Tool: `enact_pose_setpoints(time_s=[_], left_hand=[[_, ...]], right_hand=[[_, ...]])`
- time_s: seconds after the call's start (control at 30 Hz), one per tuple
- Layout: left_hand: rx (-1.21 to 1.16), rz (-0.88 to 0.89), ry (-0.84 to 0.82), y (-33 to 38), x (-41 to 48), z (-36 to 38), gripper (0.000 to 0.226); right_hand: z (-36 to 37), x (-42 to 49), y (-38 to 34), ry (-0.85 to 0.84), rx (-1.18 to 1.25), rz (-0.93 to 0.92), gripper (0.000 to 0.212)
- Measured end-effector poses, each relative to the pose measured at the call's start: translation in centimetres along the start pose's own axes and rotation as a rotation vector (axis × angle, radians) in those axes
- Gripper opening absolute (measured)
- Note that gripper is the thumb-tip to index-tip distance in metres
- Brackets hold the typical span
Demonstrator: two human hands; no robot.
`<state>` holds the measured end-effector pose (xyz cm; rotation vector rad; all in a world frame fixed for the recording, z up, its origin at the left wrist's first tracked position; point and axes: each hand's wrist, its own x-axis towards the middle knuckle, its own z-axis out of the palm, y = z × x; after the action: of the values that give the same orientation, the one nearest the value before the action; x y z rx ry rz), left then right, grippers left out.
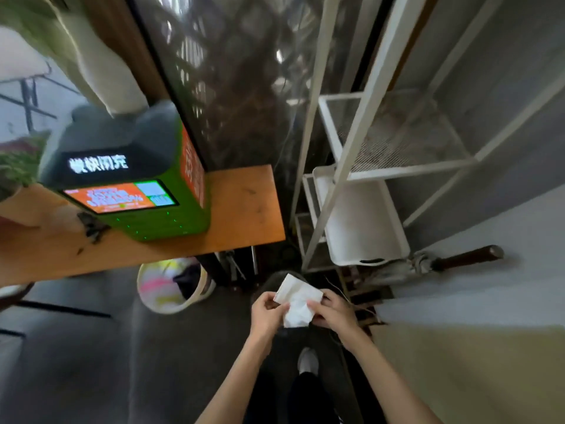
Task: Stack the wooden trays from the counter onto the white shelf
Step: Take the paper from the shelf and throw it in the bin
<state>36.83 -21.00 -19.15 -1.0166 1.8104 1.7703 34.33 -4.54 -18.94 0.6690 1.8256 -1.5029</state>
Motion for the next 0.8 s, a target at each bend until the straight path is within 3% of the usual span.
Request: enact_pose_setpoints(time_s=[0.2, 0.43, 0.73, 0.8], left_hand=[[0.096, -0.094, -0.016, -10.5, 13.0, 1.2, 0.018], [0.213, -0.142, 0.073, -24.5, 32.2, 6.5, 0.021], [0.108, -0.278, 0.161, -35.8, 45.7, 9.7, 0.032], [0.161, -0.259, 0.117, -36.6, 46.7, 9.6, 0.047]], right_hand=[[2.8, 13.1, 8.4, 0.017, -0.149, 0.178, 0.007], [4.2, 33.1, 21.5, 0.055, -0.207, 0.194, 0.005], [6.4, 47.9, 32.9, 0.138, -0.153, 0.299, 0.030], [7.6, 49.3, 33.6, 0.170, -0.055, 0.311, 0.043]])
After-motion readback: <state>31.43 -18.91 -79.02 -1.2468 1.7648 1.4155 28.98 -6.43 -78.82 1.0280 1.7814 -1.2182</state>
